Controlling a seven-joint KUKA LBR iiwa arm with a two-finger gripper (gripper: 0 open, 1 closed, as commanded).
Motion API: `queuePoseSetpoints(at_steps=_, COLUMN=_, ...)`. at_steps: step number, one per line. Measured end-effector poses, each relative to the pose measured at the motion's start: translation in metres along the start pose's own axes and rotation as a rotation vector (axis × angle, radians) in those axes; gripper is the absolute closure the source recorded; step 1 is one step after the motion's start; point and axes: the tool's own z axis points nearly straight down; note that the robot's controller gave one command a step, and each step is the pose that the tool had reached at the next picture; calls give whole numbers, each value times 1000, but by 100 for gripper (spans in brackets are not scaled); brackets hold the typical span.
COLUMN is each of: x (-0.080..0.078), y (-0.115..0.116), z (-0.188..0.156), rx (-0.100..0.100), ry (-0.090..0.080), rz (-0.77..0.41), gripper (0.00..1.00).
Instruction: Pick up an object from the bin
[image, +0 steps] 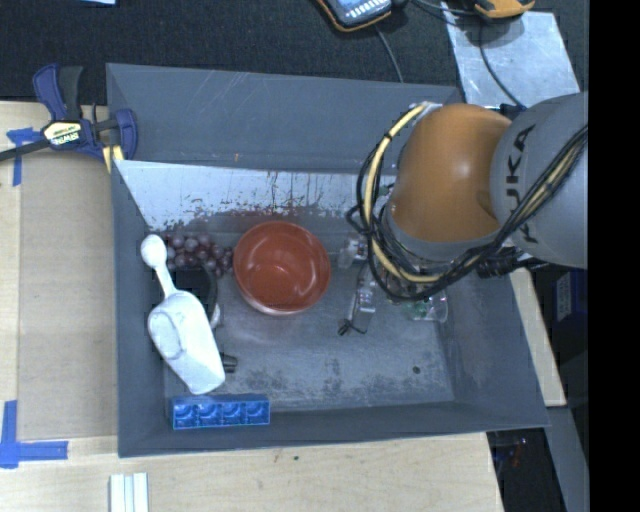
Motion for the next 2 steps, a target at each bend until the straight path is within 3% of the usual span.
queuePoseSetpoints(at_steps=1, x=9, y=-2, z=75, rx=1, ry=6, rz=209, gripper=0)
queuePoseSetpoints(at_steps=2, x=0, y=1, z=72, rx=2, ry=1, rz=39, gripper=0)
